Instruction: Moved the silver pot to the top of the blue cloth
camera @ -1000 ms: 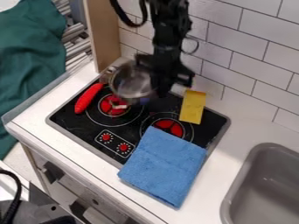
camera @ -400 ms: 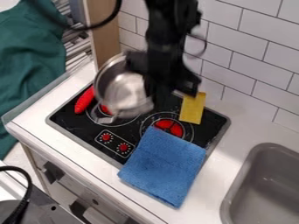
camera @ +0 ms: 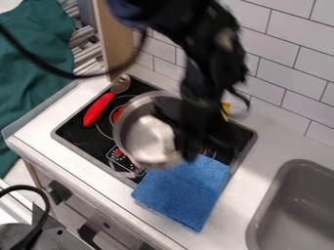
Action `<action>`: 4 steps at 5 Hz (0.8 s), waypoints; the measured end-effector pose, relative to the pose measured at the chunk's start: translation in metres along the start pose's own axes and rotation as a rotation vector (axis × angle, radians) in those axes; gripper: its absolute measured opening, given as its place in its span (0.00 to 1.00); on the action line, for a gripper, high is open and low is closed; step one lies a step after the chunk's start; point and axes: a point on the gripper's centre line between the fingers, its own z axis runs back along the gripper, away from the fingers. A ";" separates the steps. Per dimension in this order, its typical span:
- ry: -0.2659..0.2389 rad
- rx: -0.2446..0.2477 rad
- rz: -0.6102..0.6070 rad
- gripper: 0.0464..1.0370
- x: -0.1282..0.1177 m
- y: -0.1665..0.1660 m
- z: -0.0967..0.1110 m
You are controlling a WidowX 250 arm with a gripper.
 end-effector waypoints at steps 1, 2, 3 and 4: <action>0.044 0.015 -0.039 0.01 -0.010 -0.019 -0.018; 0.067 0.016 -0.015 0.01 -0.007 -0.028 -0.034; 0.076 0.003 0.016 0.01 -0.002 -0.026 -0.046; 0.096 0.003 0.087 0.01 0.003 -0.005 -0.058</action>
